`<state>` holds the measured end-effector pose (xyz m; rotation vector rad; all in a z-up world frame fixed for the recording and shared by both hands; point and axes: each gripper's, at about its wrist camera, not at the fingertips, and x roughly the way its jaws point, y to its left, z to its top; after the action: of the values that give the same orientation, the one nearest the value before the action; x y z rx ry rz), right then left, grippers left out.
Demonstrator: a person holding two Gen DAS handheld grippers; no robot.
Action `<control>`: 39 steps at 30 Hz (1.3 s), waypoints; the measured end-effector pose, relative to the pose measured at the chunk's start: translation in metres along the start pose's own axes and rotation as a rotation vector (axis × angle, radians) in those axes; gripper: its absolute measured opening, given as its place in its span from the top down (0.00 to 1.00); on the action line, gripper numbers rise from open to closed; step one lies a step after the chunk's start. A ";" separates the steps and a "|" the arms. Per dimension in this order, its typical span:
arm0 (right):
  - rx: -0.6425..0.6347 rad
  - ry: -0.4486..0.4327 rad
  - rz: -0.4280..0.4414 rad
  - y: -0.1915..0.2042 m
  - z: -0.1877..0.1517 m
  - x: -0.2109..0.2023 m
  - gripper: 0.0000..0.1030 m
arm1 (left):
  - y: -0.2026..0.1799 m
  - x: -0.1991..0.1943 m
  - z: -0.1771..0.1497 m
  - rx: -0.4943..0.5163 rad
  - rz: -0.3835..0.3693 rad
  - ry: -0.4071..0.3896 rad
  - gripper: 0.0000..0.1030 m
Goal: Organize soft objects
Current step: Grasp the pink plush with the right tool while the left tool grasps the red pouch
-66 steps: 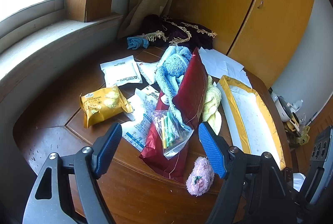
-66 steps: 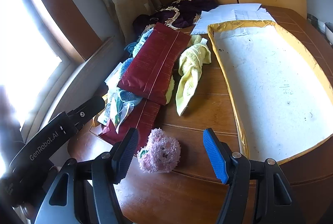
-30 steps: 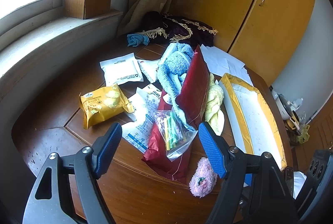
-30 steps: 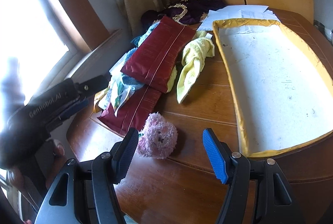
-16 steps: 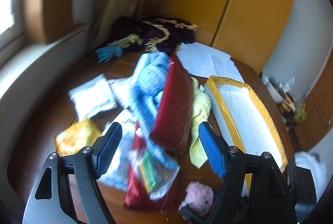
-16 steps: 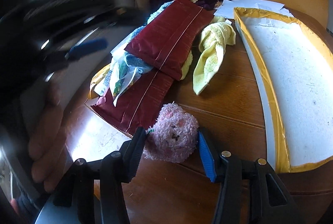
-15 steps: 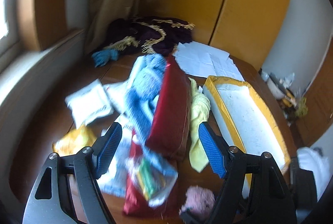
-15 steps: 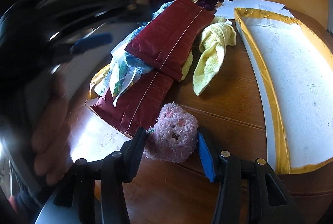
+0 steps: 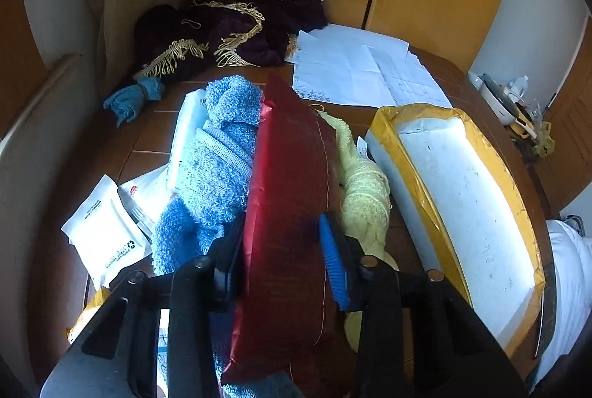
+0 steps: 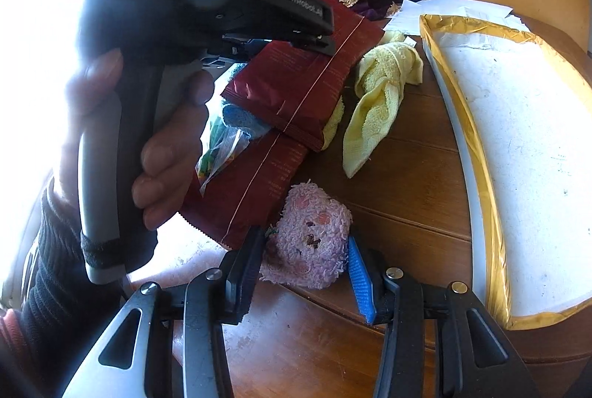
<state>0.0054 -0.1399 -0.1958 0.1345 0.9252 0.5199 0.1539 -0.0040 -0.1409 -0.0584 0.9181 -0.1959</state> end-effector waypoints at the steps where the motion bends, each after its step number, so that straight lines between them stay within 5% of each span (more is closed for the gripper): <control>1: 0.004 -0.005 0.006 -0.001 0.001 -0.001 0.56 | 0.000 -0.003 -0.001 0.000 -0.005 -0.005 0.75; 7: 0.026 -0.040 0.043 -0.008 0.003 -0.013 0.57 | 0.013 -0.025 -0.007 -0.072 -0.095 -0.003 0.84; 22: 0.103 -0.193 0.063 -0.019 -0.001 -0.075 0.58 | 0.014 -0.101 -0.020 -0.153 -0.210 -0.117 0.86; 27: 0.134 -0.185 0.066 -0.029 0.003 -0.071 0.58 | 0.012 -0.102 -0.020 -0.158 -0.164 -0.152 0.86; 39: 0.196 -0.232 0.043 -0.045 0.004 -0.086 0.58 | 0.008 -0.117 -0.014 -0.232 -0.312 -0.182 0.86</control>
<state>-0.0164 -0.2204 -0.1458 0.3852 0.7464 0.4415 0.0746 0.0268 -0.0594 -0.4293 0.7433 -0.3672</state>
